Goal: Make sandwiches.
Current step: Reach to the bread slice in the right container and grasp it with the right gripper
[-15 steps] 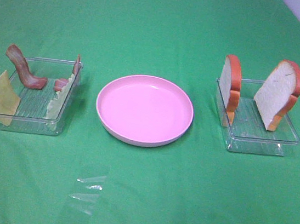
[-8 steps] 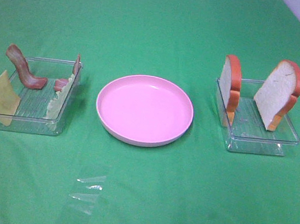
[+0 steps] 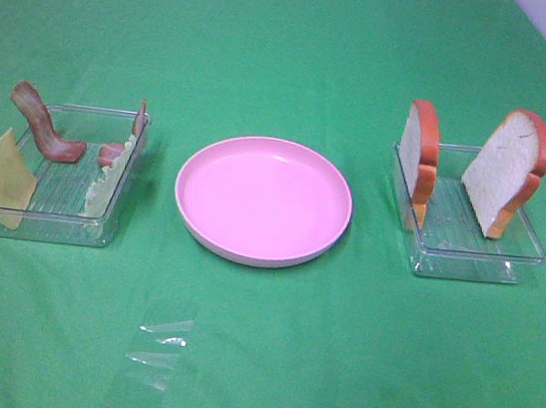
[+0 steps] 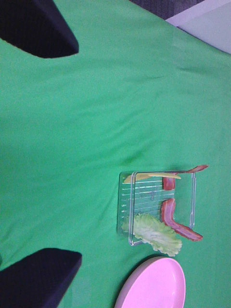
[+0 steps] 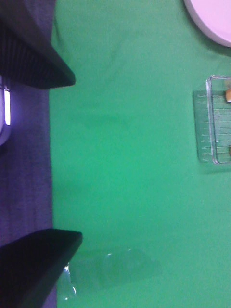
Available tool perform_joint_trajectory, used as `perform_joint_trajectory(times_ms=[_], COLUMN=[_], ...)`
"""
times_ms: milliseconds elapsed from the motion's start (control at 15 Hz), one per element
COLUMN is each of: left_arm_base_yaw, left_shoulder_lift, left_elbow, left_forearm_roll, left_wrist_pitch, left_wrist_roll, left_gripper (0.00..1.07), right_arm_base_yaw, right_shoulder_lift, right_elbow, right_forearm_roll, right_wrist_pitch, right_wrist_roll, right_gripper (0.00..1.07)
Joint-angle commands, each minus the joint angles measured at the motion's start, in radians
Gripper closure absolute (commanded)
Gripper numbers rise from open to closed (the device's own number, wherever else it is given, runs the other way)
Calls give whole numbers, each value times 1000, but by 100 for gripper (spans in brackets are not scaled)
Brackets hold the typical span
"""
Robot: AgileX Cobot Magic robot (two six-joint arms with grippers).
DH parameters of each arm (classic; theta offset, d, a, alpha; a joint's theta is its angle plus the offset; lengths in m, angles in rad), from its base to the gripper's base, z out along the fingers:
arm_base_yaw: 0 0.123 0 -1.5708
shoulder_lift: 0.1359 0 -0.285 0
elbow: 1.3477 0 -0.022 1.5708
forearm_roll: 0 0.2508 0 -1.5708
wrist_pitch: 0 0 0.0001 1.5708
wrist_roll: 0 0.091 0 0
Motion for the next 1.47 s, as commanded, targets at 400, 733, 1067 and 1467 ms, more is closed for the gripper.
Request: perform_joint_trajectory(times_ms=[400,733,1067,1467], left_arm_base_yaw=[-3,-3,-3,-3], left_shoulder_lift=[-14,-14,-14,-14], left_elbow=[4,4,4,4], left_forearm_roll=[-8,-8,-8,-8], left_wrist_pitch=[-10,-10,-10,-10], left_wrist_roll=[1,1,1,1], left_gripper=[4,4,4,4], right_arm_base_yaw=[-4,39,149,147], right_shoulder_lift=[762,1150,1426,1636], right_elbow=[-512,-868,-1117,-1279], right_forearm_roll=[112,242,221,194], right_wrist_pitch=[14,12,9,-10], right_wrist_roll=[-36,-66,-58,-59], right_gripper=[24,21,21,21])
